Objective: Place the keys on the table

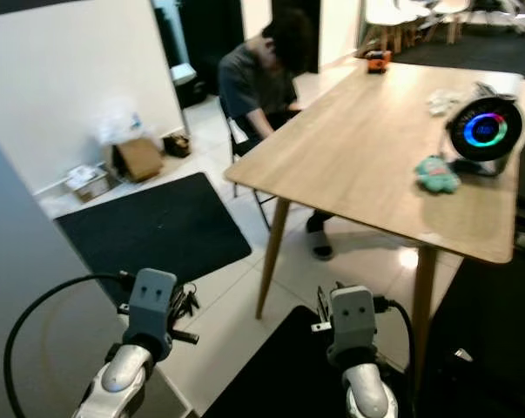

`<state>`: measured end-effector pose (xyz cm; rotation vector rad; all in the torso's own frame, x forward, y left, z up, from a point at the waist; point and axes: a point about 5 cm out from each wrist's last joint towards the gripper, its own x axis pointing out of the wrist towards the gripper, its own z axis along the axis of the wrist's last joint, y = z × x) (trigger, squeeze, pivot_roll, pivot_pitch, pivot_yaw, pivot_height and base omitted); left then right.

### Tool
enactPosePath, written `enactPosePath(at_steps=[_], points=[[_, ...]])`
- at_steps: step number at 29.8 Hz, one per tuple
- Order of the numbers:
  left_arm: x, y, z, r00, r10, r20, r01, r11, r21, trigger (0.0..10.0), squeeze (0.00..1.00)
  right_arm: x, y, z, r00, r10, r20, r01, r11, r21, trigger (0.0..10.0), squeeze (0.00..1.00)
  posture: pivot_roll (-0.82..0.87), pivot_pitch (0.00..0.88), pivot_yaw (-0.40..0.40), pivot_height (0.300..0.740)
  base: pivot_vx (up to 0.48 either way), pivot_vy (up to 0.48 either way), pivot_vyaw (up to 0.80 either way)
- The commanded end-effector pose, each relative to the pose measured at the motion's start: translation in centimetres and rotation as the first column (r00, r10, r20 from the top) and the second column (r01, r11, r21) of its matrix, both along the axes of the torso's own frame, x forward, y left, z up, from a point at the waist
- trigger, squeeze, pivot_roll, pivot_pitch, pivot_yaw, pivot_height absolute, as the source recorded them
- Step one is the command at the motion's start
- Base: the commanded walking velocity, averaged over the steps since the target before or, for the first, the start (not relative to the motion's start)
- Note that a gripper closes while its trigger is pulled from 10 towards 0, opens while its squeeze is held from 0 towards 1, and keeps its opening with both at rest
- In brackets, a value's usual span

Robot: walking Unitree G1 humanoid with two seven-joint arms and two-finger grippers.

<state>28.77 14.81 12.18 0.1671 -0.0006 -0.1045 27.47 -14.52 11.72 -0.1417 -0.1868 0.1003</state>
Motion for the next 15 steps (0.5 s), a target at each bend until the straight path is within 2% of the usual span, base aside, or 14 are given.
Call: enactPosePath(at_steps=[1,15], points=[[-0.04,0.04,-0.21,1.000,0.003,-0.004,-0.003,1.000,0.002,10.0,0.00,-0.21,-0.09,-0.49,1.000,-0.006,-0.017,0.006,1.000,0.002,10.0,0.00,0.00,0.158,0.117,0.740,0.000,0.000,-0.64],[-0.01,-0.01,-0.18,1.000,0.002,-0.002,-0.002,1.000,0.002,10.0,0.00,-0.19,-0.03,-0.48,1.000,-0.005,-0.017,0.005,1.000,0.003,10.0,0.00,0.00,0.158,0.117,0.740,0.000,0.000,-0.64]])
